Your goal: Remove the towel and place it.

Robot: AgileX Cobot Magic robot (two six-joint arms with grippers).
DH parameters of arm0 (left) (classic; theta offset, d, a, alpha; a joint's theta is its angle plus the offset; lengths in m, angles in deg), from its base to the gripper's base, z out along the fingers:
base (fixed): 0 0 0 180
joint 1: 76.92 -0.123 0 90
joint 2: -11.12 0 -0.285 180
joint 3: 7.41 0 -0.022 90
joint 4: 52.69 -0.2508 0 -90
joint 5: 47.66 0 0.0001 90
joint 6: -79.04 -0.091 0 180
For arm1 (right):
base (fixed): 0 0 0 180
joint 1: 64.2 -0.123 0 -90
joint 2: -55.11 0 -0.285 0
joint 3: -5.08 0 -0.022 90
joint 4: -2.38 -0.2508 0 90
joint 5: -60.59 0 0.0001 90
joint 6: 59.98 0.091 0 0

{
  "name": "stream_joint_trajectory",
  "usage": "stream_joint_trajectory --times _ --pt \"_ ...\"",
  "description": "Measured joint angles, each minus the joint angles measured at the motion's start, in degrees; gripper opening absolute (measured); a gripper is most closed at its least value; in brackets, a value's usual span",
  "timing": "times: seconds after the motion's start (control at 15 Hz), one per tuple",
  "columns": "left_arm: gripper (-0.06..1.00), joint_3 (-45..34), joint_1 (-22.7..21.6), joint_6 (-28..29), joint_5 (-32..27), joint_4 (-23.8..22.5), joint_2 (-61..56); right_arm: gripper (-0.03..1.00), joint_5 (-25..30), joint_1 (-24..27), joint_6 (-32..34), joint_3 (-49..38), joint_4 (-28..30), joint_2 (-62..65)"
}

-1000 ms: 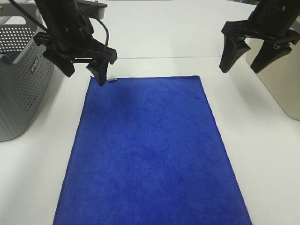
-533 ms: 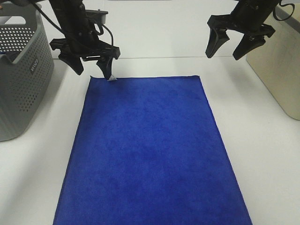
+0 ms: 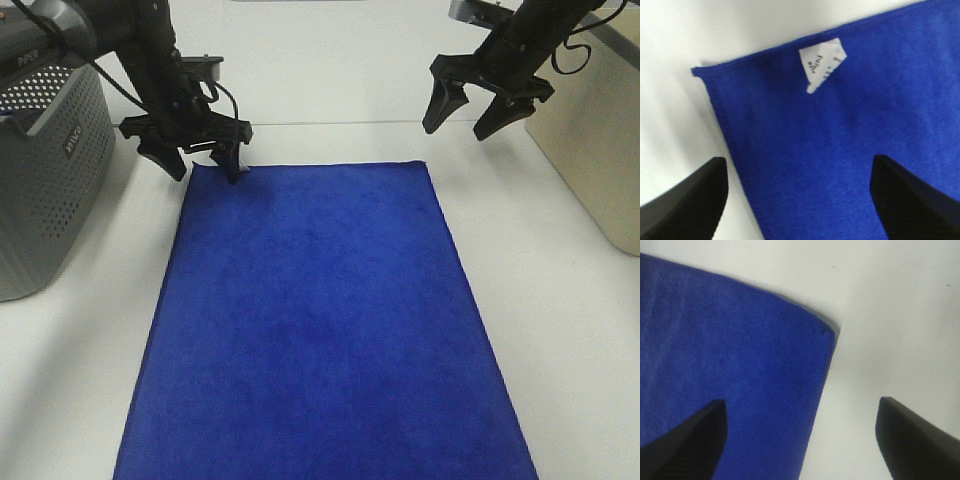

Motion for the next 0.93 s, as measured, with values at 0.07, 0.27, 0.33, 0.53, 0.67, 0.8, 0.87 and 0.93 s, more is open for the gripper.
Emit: stream_joint_trajectory --times 0.07,0.27,0.33,0.53,0.67,0.8,0.87,0.93 --pt "0.74 0.0 -0.8 -0.1 0.0 0.0 0.1 0.79 0.0 0.1 -0.3 0.0 -0.6 -0.5" --pt "0.74 0.2 -3.0 -0.4 -0.1 0.1 0.1 0.79 0.0 1.7 -0.5 0.0 -3.3 -2.0" --pt "0.74 0.2 -3.6 -0.6 -0.1 0.3 0.1 0.79 0.0 2.2 -0.8 0.0 -4.1 -2.8" --pt "0.74 0.2 -4.9 -1.3 -0.1 0.5 0.1 0.79 0.0 2.5 -1.8 0.0 -5.6 -5.0" --pt "0.74 0.3 -5.0 -2.1 -0.1 0.5 0.3 0.79 -0.1 2.5 -1.9 0.0 -5.9 -5.9" --pt "0.74 0.3 -5.0 -2.5 -0.1 0.7 1.6 0.79 -2.0 2.5 -2.6 0.0 -6.2 -6.7" --pt "0.74 0.3 -5.0 -2.5 -0.1 0.9 2.3 0.79 -3.1 2.5 -3.4 0.0 -6.4 -7.3" --pt "0.74 0.3 -5.0 -2.5 -0.1 0.9 2.9 0.79 -3.8 2.5 -4.1 0.0 -6.4 -8.1"
